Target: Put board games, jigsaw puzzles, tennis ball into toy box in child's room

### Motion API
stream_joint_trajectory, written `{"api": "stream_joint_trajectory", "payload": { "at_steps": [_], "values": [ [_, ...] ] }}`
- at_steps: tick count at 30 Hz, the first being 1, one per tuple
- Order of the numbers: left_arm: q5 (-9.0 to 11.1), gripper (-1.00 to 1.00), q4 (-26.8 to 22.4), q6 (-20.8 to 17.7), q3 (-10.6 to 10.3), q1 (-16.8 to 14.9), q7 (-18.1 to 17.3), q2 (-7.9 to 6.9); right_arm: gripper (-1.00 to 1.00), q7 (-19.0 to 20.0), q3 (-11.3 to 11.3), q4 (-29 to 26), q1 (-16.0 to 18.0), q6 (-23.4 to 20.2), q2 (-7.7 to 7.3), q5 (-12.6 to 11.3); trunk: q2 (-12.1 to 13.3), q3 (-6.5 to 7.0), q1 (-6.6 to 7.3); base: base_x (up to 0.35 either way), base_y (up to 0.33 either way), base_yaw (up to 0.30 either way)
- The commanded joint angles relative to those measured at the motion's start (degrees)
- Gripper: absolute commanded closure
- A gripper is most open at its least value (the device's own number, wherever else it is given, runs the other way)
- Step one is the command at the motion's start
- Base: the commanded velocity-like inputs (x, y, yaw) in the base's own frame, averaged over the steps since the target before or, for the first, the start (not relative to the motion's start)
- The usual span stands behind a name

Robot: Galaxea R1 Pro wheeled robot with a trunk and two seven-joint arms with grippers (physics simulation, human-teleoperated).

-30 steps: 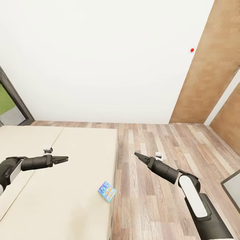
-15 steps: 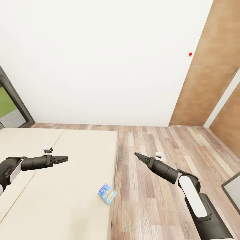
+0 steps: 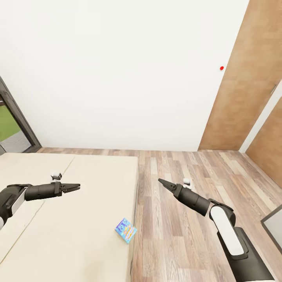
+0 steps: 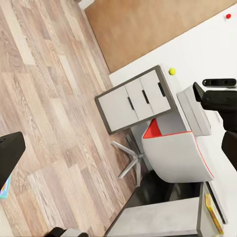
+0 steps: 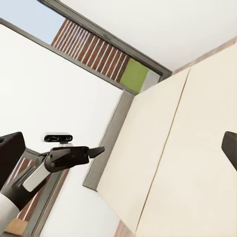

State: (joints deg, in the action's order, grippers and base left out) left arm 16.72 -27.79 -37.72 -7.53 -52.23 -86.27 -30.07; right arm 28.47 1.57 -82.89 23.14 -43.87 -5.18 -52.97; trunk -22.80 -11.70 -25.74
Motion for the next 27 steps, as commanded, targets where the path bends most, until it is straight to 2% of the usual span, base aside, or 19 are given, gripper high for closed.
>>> {"api": "stream_joint_trajectory", "payload": {
  "at_steps": [1, 27],
  "values": [
    [0.3, -1.0, 0.0, -0.6, -0.4, -0.1, -0.2, -0.07, -1.0, 0.0, 0.0, 0.0, 0.1, -0.1, -0.02, -0.1, -0.1, -0.02, -0.04, 0.0, 0.0, 0.0],
    [0.3, -1.0, 0.0, -0.6, -0.4, -0.1, -0.2, -0.07, -1.0, 0.0, 0.0, 0.0, 0.1, 0.4, 0.01, -0.2, -0.1, 2.4, -0.04, 0.0, 0.0, 0.0]
  ]
}}
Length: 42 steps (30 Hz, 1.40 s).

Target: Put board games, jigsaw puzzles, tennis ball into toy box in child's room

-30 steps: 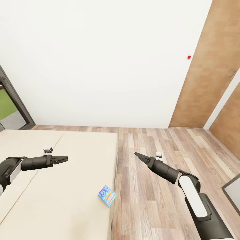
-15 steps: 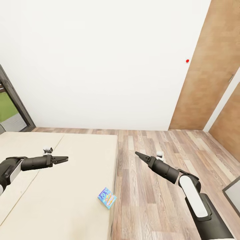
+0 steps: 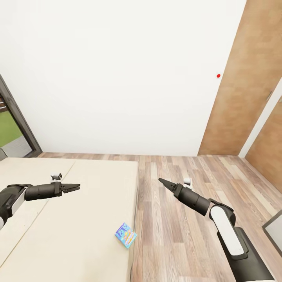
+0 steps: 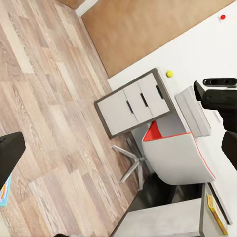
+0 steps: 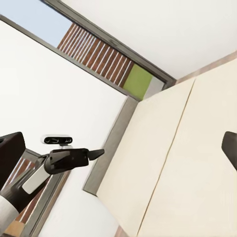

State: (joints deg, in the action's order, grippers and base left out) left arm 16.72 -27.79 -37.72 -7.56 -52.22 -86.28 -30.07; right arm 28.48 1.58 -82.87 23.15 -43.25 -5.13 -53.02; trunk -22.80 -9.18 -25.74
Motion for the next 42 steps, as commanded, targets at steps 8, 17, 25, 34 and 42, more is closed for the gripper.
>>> {"api": "stream_joint_trajectory", "payload": {
  "at_steps": [8, 17, 25, 34, 42],
  "values": [
    [0.3, -1.0, 0.0, -0.6, -0.4, -0.1, -0.1, -0.01, -1.0, 0.0, 0.0, 0.0, 0.0, -0.2, -0.03, -0.1, -0.1, 0.62, -0.04, 0.0, 0.0, 0.0],
    [0.3, -1.0, 0.0, -0.6, -0.4, -0.1, -0.1, -0.06, -1.0, 0.0, 0.0, 0.2, 0.0, -0.2, 0.03, -0.1, -0.1, 1.46, -0.04, 0.0, 0.0, 0.0],
    [0.3, -1.0, 0.0, -0.6, -0.4, -0.1, -0.1, -0.04, -1.0, 0.0, 0.0, 0.8, 0.0, -0.2, 0.04, -0.1, -0.1, 2.21, -0.04, 0.0, 0.0, 0.0],
    [0.3, -1.0, 0.0, -0.6, -0.4, -0.1, -0.1, -0.05, -1.0, 0.0, 0.0, 0.9, 0.0, -0.2, 0.04, 0.0, -0.1, 3.05, -0.04, 0.0, 0.0, 0.0],
    [0.3, -1.0, 0.0, -0.6, -0.4, -0.1, -0.1, -0.05, -1.0, 0.0, 0.1, 0.9, 0.1, -0.2, 0.04, 0.0, -0.1, 3.79, -0.04, 0.0, 0.0, 0.0]
  ]
}}
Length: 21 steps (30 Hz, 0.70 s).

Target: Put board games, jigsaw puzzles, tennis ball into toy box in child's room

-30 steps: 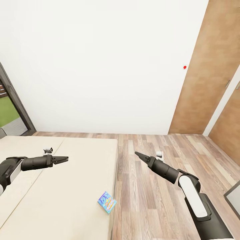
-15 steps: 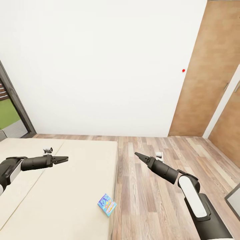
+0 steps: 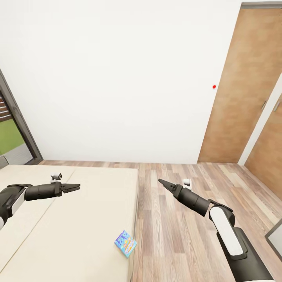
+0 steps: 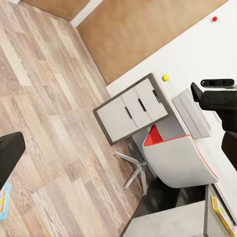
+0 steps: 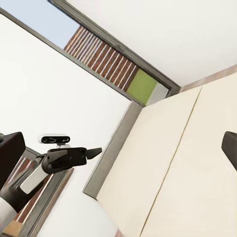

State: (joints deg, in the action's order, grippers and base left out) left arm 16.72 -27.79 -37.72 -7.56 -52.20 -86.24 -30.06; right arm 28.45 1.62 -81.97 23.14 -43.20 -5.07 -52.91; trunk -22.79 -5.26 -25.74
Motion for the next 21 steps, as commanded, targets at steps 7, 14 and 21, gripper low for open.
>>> {"api": "stream_joint_trajectory", "payload": {
  "at_steps": [7, 14, 21],
  "values": [
    [0.3, -1.0, 0.0, -0.6, -0.4, -0.1, -0.2, -0.09, -1.0, 0.0, 0.0, 0.0, 0.0, -0.2, -0.05, -0.1, -0.1, 0.52, -0.04, 0.0, 0.0, 0.0],
    [0.3, -1.0, 0.0, -0.6, -0.4, -0.1, -0.2, -0.09, -1.0, 0.0, 0.0, 0.0, 0.1, -0.2, -0.07, -0.2, -0.1, 1.17, -0.04, 0.0, 0.0, 0.0],
    [0.3, -1.0, 0.0, -0.6, -0.4, -0.1, -0.2, -0.09, -1.0, 0.0, 0.0, 0.0, 0.1, -0.2, -0.06, -0.2, -0.1, 1.83, -0.04, 0.0, 0.0, 0.0]
  ]
}}
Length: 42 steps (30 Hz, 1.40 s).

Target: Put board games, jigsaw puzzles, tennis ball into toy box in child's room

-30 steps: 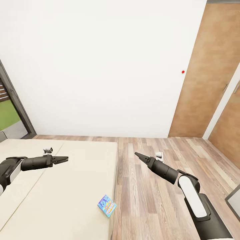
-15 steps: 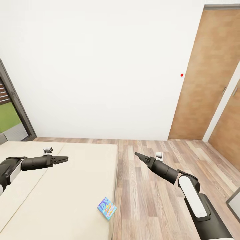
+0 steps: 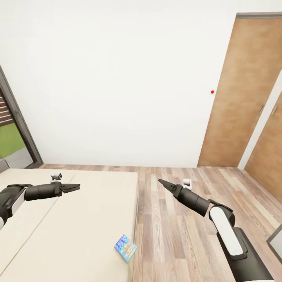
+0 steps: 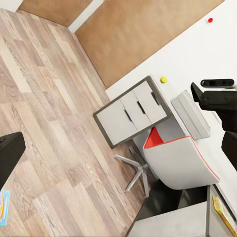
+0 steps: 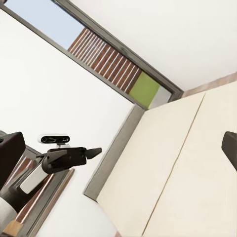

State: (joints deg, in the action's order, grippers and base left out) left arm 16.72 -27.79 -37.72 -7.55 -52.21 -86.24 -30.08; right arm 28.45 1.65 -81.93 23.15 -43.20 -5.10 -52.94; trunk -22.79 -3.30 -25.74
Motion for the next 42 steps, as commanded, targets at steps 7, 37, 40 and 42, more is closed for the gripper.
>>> {"api": "stream_joint_trajectory", "payload": {
  "at_steps": [7, 37, 40, 42],
  "values": [
    [0.3, -1.0, 0.0, -0.6, -0.4, -0.1, -0.2, 0.0, -1.0, 0.0, 0.0, 0.0, 0.1, -0.2, -0.12, -0.1, -0.1, 0.52, -0.04, 0.0, 0.0, 0.0],
    [0.3, -1.0, 0.0, -0.6, -0.4, -0.1, 0.7, -0.02, -1.0, 0.0, 0.0, 0.0, 0.0, -0.2, 0.06, -0.1, -0.1, 3.31, -0.04, 0.0, 0.0, 0.0],
    [0.3, -1.0, 0.0, -0.6, -0.4, -0.1, 0.8, 0.0, -1.0, 0.0, 0.0, 0.1, 0.0, -0.2, 0.03, -0.2, -0.1, 3.59, -0.04, 0.0, 0.0, 0.0],
    [0.4, -1.0, 0.0, -0.6, -0.4, -0.1, 1.0, 0.01, -1.0, 0.0, 0.0, 0.0, 0.0, -0.2, 0.0, -0.2, -0.1, 3.78, -0.04, 0.0, 0.0, 0.006]
  ]
}}
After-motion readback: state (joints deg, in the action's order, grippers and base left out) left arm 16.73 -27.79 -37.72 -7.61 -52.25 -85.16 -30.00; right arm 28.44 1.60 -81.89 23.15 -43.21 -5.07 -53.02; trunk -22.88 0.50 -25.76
